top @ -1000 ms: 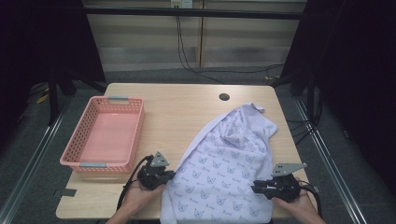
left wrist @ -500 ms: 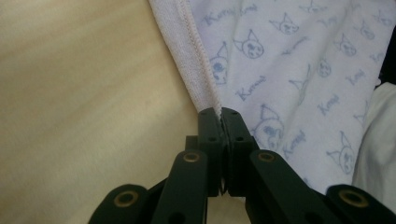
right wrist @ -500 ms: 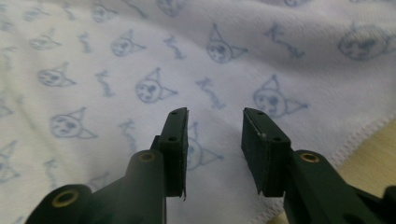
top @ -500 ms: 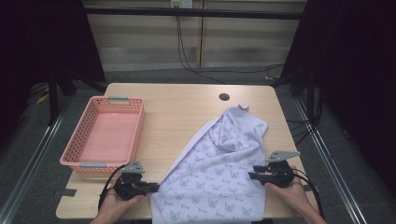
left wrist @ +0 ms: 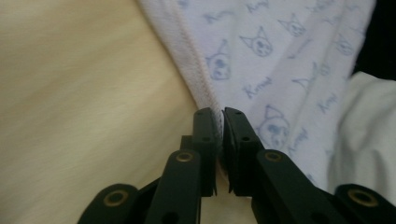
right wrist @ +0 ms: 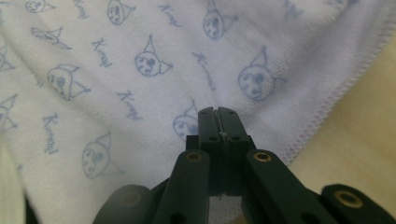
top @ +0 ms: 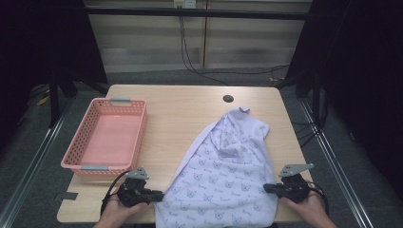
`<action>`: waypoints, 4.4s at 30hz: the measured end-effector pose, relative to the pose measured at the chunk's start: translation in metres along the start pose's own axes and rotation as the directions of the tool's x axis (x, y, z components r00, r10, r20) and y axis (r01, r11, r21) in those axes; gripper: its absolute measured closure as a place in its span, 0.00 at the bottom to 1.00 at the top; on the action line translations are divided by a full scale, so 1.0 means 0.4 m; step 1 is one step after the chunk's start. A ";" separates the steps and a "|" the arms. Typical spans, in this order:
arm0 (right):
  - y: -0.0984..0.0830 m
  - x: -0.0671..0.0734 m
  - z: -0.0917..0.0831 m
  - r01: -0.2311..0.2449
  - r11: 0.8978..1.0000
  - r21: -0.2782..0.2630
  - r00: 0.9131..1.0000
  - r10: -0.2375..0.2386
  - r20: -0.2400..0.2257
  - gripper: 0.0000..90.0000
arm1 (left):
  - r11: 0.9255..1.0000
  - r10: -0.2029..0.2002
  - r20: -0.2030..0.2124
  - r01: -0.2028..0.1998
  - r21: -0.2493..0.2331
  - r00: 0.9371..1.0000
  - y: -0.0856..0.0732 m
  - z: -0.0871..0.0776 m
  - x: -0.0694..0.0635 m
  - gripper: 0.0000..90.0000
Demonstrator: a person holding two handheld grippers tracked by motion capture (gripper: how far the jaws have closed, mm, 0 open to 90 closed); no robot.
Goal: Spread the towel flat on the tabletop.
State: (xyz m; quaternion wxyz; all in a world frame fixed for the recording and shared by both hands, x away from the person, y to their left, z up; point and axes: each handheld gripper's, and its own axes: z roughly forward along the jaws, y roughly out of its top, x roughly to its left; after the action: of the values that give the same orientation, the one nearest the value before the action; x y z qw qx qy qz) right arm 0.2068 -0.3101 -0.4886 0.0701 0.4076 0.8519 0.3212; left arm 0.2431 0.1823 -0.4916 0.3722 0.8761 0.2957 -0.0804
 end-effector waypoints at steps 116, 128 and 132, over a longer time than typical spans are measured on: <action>0.048 0.052 0.042 0.038 0.996 -0.079 0.999 -0.041 -0.033 0.51 | 0.989 0.141 -0.141 -0.145 -0.025 0.980 0.109 0.100 -0.013 0.87; 0.023 0.042 0.024 0.038 0.999 0.007 0.992 -0.037 -0.120 0.89 | 0.995 0.088 0.021 -0.089 0.043 0.996 0.026 0.063 -0.092 0.91; 0.014 0.081 0.007 0.093 0.993 0.071 0.984 -0.081 -0.161 0.89 | 0.994 0.101 0.053 -0.103 0.037 0.993 0.018 0.039 -0.129 0.88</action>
State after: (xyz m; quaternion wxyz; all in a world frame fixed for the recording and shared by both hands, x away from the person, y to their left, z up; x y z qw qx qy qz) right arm 0.1901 -0.2822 -0.4829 0.0004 0.3456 0.8837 0.3158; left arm 0.2068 0.1437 -0.4797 0.3659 0.8949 0.2393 -0.0893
